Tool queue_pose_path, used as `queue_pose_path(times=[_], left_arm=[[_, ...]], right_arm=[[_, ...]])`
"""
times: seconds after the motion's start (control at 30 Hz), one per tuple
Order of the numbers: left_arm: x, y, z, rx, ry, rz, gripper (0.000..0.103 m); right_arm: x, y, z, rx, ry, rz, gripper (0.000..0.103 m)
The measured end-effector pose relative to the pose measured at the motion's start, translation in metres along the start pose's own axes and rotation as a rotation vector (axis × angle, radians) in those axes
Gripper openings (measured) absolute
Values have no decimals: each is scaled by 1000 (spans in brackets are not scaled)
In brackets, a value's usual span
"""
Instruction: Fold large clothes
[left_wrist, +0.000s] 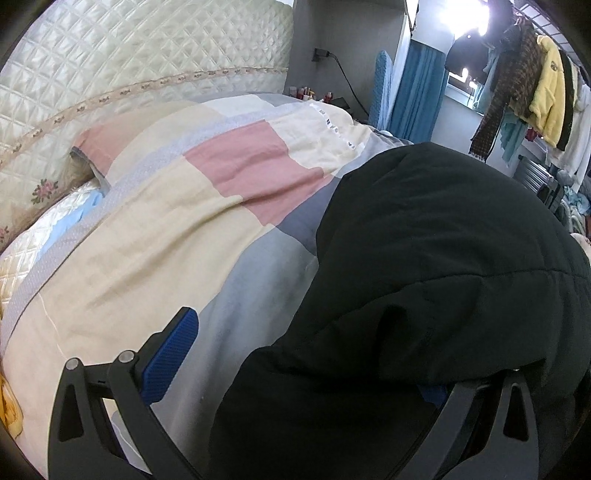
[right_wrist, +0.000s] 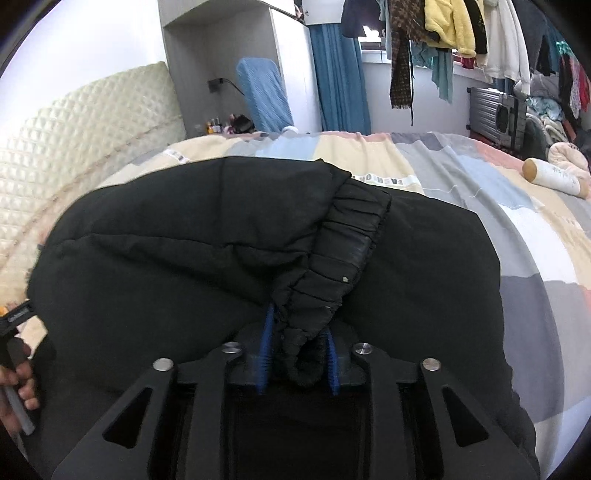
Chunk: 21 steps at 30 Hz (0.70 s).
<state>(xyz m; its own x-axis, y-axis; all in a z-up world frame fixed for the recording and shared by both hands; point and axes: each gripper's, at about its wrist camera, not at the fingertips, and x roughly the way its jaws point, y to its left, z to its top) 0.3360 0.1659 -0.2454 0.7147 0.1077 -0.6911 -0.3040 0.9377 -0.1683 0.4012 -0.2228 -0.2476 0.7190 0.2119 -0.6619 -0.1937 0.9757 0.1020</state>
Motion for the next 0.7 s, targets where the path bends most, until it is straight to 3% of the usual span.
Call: queue_pose_path(times=[0.13,0.2,0.23,0.33,0.47,0.6,0.7], left_arm=[[-4,-2,-1,11,-3,3,103],[-6,-5,-3,24,-9,9,103],[-7,-6,-4,29,-10,7,103],[-9,-7,-6,29,-11,-1,103],[-7,-10,-9,35,-6,-5,103],[-7,-16,-13,55,-9,-1,103],[-7,-18,-14,71,-14,1,103]], right_arm=[[-21,-7,-6,7,11,19,44],[-36,-11,-9,-3,-2,1,61],[-44,-14,-11,-12,-12,-14,64],[-62,-24,-17,-47,-13,-90,65],[-56,-55,-29,-50,47,-237,65],[-41,-67,-38,-31,108,-225,65],[-26,-53,-40,-132,136,-262,67]])
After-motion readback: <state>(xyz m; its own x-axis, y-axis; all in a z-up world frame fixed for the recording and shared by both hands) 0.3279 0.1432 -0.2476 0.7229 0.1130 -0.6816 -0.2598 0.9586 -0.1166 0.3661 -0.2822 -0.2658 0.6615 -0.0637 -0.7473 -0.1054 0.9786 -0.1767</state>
